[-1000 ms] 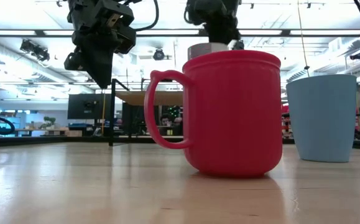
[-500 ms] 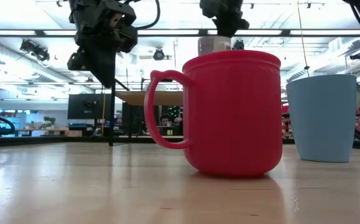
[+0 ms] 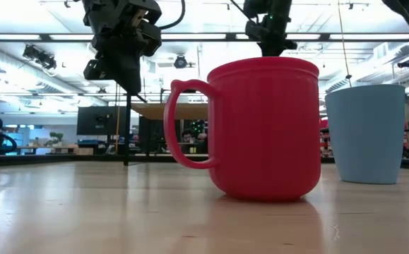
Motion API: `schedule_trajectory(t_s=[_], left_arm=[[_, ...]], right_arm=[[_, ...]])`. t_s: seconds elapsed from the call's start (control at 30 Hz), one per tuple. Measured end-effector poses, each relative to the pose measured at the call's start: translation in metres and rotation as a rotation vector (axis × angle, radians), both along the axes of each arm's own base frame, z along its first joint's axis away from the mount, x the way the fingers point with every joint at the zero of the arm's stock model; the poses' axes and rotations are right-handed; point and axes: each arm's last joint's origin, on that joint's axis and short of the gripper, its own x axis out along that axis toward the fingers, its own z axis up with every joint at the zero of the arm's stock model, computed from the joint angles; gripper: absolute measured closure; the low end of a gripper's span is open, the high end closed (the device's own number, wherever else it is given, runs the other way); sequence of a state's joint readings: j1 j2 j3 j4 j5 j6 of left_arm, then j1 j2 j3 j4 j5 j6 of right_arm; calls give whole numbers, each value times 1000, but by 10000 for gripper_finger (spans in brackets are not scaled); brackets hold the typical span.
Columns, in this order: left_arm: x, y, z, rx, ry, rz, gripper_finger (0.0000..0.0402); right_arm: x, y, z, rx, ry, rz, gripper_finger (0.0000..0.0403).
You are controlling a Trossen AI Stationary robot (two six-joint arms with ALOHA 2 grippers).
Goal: Stack small to large cups/mugs on shelf
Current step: Put the purple cup on the shelf
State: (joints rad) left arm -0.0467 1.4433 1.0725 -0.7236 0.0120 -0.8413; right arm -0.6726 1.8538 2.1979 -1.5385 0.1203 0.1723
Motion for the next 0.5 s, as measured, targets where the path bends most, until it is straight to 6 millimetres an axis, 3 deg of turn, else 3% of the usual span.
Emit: schedule_trajectory(t_s=[0.5], left_arm=[[2,7,1,7,-22,11,353]], right_arm=[[3,-13,-29,106,-21,-68,392]])
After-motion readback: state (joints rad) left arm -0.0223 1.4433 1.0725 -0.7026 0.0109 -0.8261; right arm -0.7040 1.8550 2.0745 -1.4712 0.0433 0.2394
